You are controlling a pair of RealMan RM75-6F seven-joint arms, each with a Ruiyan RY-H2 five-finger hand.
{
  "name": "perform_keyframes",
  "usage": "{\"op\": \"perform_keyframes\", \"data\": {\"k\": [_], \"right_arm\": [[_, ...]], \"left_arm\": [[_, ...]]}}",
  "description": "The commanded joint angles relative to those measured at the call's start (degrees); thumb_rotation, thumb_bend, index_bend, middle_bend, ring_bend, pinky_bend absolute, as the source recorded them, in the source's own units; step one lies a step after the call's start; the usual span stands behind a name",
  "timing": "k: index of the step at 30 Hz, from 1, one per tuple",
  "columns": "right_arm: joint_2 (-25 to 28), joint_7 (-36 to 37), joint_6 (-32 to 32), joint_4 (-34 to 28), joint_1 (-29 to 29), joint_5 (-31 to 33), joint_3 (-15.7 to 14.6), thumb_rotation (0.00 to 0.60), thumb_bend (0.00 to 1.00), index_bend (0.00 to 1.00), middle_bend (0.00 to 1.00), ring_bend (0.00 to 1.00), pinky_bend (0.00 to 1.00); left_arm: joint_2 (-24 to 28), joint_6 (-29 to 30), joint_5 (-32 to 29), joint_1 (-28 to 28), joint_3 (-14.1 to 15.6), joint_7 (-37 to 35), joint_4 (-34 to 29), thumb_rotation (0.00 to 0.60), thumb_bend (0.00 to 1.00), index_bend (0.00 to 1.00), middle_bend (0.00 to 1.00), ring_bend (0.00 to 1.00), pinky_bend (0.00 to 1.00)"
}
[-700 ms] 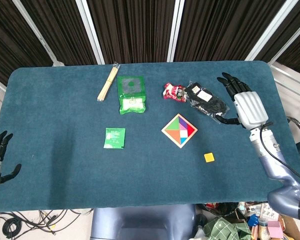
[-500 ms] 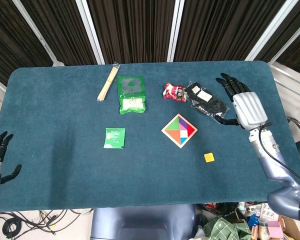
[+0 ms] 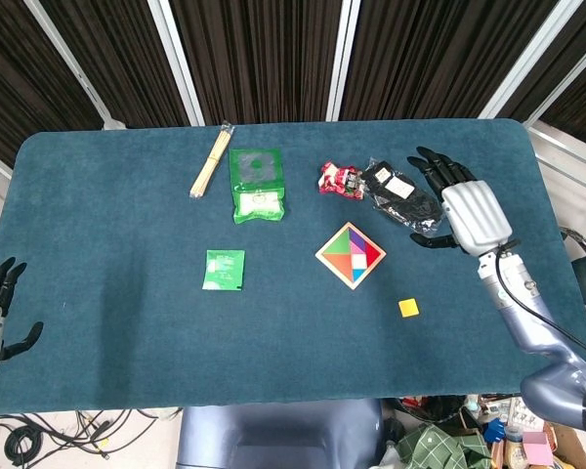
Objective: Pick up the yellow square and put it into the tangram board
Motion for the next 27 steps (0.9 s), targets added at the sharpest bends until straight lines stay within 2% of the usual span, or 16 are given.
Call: {"op": "perform_keyframes", "data": {"k": [1,14,16,21,27], "right_arm": [[0.17,0.51,0.32,-0.23,-0.06,-0.81,-0.58,0.600,0.02,0.10,0.02,0.07,0.15],[0.47,0.26,-0.02,0.29,0.11,-2.43,-2.50,0.600,0.02,0.10,0.03,0.06,0.15],[1.02,0.48,-1.20,0.31,0.07,-3.96,-3.92,0.600,0.02,0.10,0.03,0.06,0.15],[3.33,-1.02,-5.11,1.95,-0.51,-10.94,-10.21,0.600,0.02,0.10,0.08,0.06,0.15],[1.95,-0.78,-4.50,4.43,-3.07,-16.27,-16.07,0.600,0.04,0.10,0.13,0.06,0.15]], "left_arm": [[0.11,0.20,-0.49,0.28,-0.05,0.06,-0.46,0.600,0.30,0.00,0.00,0.00,0.00],[0.21,-0.32,-0.98,0.13,-0.16,0.36,-0.76,0.600,0.30,0.00,0.00,0.00,0.00],[0.27,-0.35,-1.04,0.19,-0.11,0.37,-0.83,0.600,0.30,0.00,0.00,0.00,0.00],[0.52,-0.81,-1.50,0.23,0.00,0.41,-1.20,0.600,0.30,0.00,0.00,0.00,0.00],[0.54,-0.99,-1.94,0.23,-0.03,1.18,-1.64,0.600,0.30,0.00,0.00,0.00,0.00]]}}
